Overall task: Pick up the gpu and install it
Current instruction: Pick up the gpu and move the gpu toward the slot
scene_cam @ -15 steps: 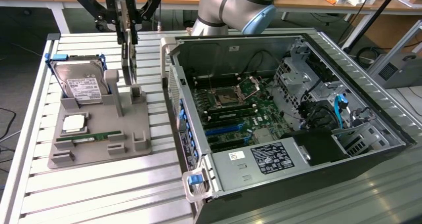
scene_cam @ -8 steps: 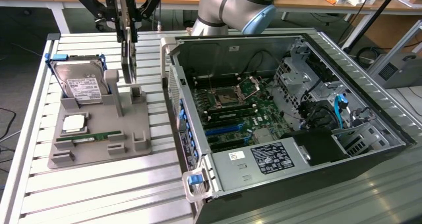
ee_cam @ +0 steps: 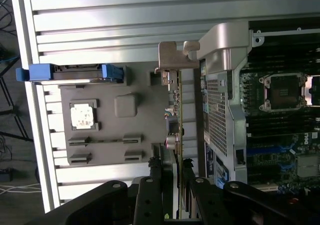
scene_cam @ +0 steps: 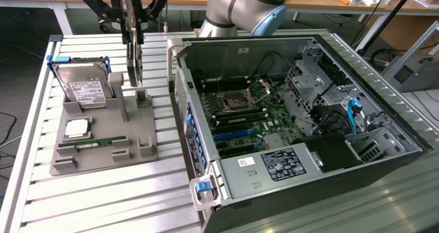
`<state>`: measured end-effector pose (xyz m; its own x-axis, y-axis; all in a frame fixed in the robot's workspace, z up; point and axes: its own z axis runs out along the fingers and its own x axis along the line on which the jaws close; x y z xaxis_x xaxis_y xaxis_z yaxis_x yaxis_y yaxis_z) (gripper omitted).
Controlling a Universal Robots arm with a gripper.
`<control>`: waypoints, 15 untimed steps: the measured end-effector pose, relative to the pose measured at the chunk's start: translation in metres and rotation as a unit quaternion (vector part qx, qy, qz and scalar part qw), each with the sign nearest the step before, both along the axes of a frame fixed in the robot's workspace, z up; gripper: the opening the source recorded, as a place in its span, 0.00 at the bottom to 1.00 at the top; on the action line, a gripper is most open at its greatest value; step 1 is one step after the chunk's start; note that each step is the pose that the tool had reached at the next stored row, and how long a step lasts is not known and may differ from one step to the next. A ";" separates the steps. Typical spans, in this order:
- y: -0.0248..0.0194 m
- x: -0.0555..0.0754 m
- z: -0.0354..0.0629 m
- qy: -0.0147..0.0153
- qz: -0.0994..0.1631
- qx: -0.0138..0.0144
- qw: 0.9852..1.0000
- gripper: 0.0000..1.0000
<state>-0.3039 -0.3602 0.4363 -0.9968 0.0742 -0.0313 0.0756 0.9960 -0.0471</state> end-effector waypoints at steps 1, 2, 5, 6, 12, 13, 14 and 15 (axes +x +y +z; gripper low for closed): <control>-0.0002 0.000 -0.0001 0.000 0.000 0.000 1.000 0.27; -0.0003 0.001 0.0000 0.000 0.000 0.000 1.000 0.27; -0.0008 0.001 -0.0001 0.000 0.000 0.000 1.000 0.27; -0.0009 0.002 -0.0001 0.000 0.000 0.000 1.000 0.27; -0.0017 0.003 0.0000 0.000 0.000 0.000 1.000 0.27; -0.0018 0.003 0.0000 0.000 0.000 0.000 1.000 0.27; -0.0018 0.003 0.0000 0.000 0.000 0.000 1.000 0.27; -0.0019 0.004 0.0000 0.000 0.000 0.000 1.000 0.27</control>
<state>-0.3003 -0.3621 0.4363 -0.9968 0.0741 -0.0314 0.0755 0.9960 -0.0470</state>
